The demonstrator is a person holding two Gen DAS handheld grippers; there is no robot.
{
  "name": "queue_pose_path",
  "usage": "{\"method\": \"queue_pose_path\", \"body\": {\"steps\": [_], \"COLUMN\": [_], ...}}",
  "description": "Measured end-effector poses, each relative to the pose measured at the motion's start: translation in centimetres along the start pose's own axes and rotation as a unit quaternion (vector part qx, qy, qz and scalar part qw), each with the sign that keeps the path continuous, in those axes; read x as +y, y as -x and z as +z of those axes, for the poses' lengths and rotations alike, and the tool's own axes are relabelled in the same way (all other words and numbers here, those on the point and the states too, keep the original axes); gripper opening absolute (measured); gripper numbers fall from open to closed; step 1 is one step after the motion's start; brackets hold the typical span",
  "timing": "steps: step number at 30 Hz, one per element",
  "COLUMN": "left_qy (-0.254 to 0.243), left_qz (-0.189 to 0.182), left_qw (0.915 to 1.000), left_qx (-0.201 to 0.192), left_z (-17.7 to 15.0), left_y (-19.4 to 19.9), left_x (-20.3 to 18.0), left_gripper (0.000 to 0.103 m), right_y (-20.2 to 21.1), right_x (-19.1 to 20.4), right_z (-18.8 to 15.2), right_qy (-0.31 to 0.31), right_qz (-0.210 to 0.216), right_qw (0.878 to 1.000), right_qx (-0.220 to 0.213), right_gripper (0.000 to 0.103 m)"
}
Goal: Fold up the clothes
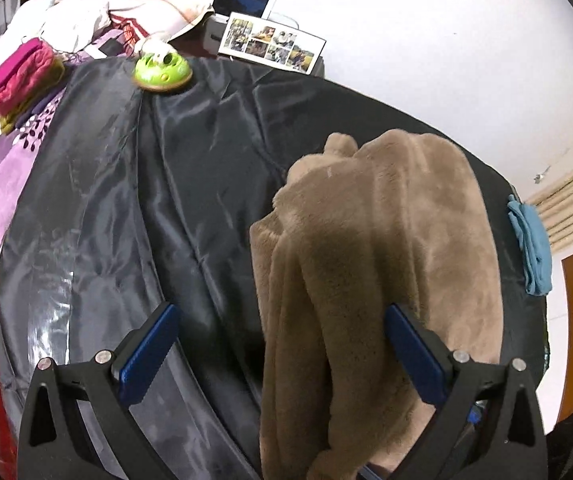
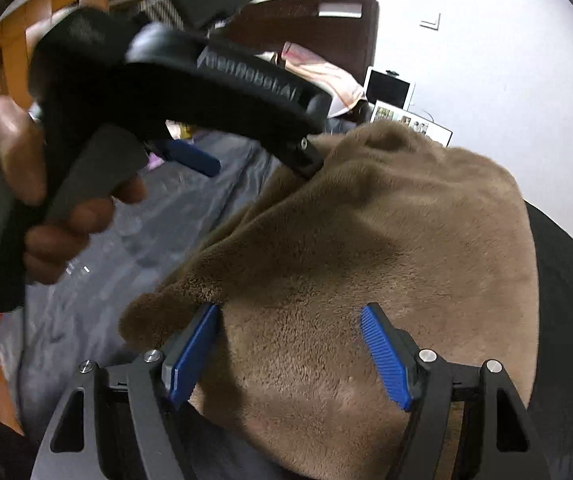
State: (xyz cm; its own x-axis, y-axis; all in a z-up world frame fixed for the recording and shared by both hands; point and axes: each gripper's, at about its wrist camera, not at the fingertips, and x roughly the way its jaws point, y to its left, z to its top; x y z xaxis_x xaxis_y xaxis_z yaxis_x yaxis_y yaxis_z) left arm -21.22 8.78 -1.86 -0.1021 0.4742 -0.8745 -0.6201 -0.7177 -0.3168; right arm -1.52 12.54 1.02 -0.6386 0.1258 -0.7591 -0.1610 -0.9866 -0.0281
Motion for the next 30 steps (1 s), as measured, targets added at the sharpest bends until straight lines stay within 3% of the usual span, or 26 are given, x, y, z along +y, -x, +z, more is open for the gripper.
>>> {"method": "queue_pose_path", "body": {"steps": [10,15,20,22,26,30], "left_qy": [-0.004,-0.015,-0.037,-0.048,-0.064,-0.053], "left_qz": [0.002,0.003,-0.005,0.0,0.048,0.054], "left_qw": [1.0,0.9999,0.9989,0.9983,0.9967,0.997], "left_qx": [0.005,-0.009,-0.029,-0.033,-0.015,0.019], "left_z": [0.6,1.0,1.6,1.9,2.6,2.7], "left_y": [-0.6,0.4,1.6,1.7,-0.8,-3.2], "left_x": [-0.2,-1.2,-3.0,-3.8,-4.6,-3.8], "left_gripper": [0.102,0.102,0.102,0.102,0.102,0.102], "right_y": [-2.6,0.0,4.5,4.8,3.7,3.4], "right_x": [0.4,-1.5,-5.9,-7.3,-8.9,-8.9], "right_z": [-0.7,-0.4,-0.9,-1.6,-1.9,-2.4], "right_qy": [0.015,-0.032,-0.097,-0.116,-0.149,-0.146], "right_qz": [0.006,0.035,-0.016,-0.028,-0.045,-0.045], "right_qw": [1.0,0.999,0.994,0.992,0.988,0.988], "right_qx": [0.02,0.007,-0.036,-0.025,-0.001,0.013], "right_gripper": [0.081,0.081,0.081,0.082,0.082,0.082]}}
